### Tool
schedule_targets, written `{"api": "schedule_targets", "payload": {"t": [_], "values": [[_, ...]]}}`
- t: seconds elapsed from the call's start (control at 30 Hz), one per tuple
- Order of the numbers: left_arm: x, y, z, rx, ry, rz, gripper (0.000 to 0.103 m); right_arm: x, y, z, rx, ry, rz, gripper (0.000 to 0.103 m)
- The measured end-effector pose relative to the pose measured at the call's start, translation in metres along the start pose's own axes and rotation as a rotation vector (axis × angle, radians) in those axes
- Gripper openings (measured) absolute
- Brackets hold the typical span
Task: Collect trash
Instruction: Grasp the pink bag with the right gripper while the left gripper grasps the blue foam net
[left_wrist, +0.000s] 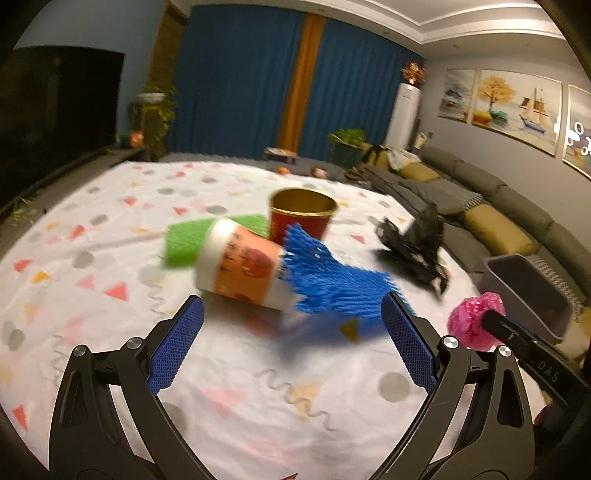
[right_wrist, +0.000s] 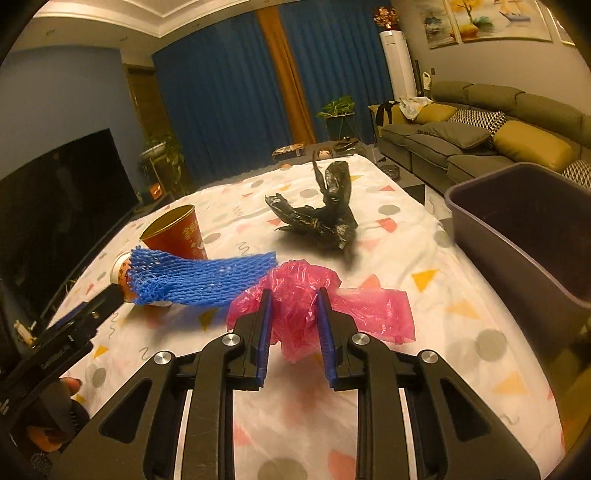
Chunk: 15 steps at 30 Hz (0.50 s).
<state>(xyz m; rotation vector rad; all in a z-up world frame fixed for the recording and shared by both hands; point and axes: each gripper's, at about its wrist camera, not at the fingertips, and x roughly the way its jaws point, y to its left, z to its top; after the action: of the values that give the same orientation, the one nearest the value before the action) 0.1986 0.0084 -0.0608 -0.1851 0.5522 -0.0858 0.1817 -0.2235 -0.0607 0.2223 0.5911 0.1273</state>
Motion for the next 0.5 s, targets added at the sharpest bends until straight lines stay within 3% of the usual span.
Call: {"api": "schedule_targets", "payload": {"t": [0.17, 0.23, 0.3, 0.5], "values": [[0.011, -0.01, 0.003, -0.02, 0.044, -0.041, 0.095, -0.004, -0.006, -0.004, 0.021, 0.004, 0.006, 0.024], [0.021, -0.016, 0.001, -0.009, 0.08, -0.04, 0.089, -0.006, -0.008, -0.004, 0.025, 0.003, 0.009, 0.024], [0.027, -0.019, -0.001, 0.0, 0.112, -0.036, 0.077, -0.009, -0.008, -0.005, 0.021, -0.001, 0.014, 0.024], [0.038, -0.023, 0.0, 0.039, 0.158, -0.05, 0.074, -0.014, -0.011, -0.008, 0.016, -0.01, 0.014, 0.024]]}}
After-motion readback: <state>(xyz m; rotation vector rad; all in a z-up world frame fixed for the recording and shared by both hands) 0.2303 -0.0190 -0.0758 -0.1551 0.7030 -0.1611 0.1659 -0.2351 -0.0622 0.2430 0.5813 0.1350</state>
